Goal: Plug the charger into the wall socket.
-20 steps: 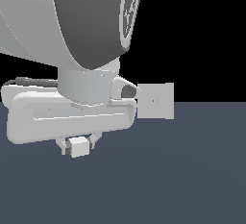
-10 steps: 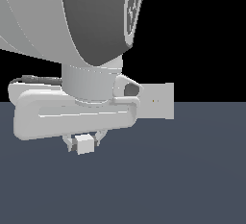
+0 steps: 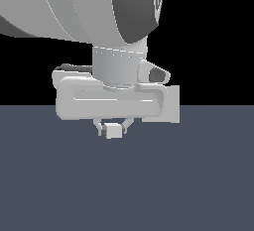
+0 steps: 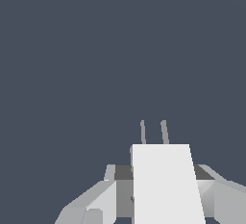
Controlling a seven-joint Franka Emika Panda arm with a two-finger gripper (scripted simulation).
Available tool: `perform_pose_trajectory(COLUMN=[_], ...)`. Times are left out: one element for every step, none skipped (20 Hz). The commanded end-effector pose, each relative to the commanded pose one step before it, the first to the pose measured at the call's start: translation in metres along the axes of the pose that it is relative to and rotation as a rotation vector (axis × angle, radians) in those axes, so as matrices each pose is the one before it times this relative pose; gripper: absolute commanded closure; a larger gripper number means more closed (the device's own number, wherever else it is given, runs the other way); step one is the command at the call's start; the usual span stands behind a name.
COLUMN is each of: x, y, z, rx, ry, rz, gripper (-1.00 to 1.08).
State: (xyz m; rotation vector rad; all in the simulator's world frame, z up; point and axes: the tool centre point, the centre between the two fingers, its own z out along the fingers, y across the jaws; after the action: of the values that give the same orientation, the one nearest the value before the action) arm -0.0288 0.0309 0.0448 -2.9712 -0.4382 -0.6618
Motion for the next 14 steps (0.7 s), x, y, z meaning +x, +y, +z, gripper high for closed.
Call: perform_pose_trajectory(x=[0.00551,0.00217,0.00213,0.00207,0.00201,0.00187,0.00170,0.00154,0.00138,0.00121,0.00106,0.00092,0.00079,0.00068], y=[0.01815,0.00744,0.00745,0.00743,0.00739,0.00706,0.00663,0.00619,0.00572,0.00521,0.00471,0.00426,0.00384,0.00345], z=[-0.00886,-0.00345,-0.00343,-0.00340,-0.00335,-0.00318,-0.00295,-0.00272,-0.00249,-0.00224,-0.00199,-0.00178,-0.00158,-0.00139], rx=[-0.03238,-0.01338,-0.01340,-0.01339,-0.01333,-0.01277,-0.01203,-0.01126,-0.01044,-0.00955,-0.00867,-0.00786,-0.00712,-0.00642], ry=[0.00298,0.00069,0.00059,0.00048,0.00036,0.00022,0.00009,-0.00004,-0.00015,-0.00024,-0.00030,-0.00036,-0.00041,-0.00045], rz=[0.07285,0.02938,0.02928,0.02909,0.02876,0.02736,0.02555,0.02371,0.02178,0.01973,0.01773,0.01592,0.01426,0.01272], gripper=[1.08,1.08,1.08,1.08,1.08,1.08,1.08,1.08,1.08,1.08,1.08,1.08,1.08,1.08])
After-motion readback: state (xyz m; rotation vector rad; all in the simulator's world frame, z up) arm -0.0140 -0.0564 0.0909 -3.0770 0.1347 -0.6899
